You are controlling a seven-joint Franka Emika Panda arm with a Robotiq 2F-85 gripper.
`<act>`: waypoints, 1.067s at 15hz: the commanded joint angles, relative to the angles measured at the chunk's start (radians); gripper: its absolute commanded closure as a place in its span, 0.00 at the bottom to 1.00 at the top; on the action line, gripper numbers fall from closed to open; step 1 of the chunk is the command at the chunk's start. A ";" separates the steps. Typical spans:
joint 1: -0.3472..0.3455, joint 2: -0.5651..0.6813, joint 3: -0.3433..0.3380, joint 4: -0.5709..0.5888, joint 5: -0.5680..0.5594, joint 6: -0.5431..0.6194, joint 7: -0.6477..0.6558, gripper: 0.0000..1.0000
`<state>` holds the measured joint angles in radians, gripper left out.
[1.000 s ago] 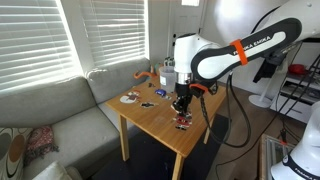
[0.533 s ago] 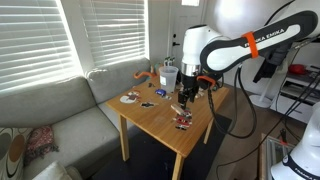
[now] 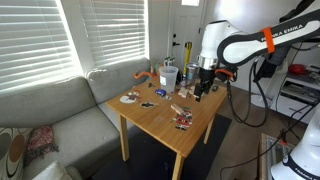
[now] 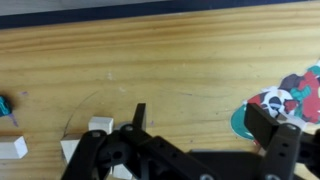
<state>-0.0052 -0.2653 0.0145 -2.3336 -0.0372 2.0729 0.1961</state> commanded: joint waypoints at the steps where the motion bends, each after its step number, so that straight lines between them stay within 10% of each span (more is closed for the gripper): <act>1: -0.031 -0.098 -0.029 -0.100 -0.021 0.020 -0.073 0.00; 16: -0.065 -0.017 -0.087 -0.114 0.019 0.267 -0.149 0.02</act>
<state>-0.0750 -0.3171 -0.0676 -2.4621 -0.0444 2.3003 0.0758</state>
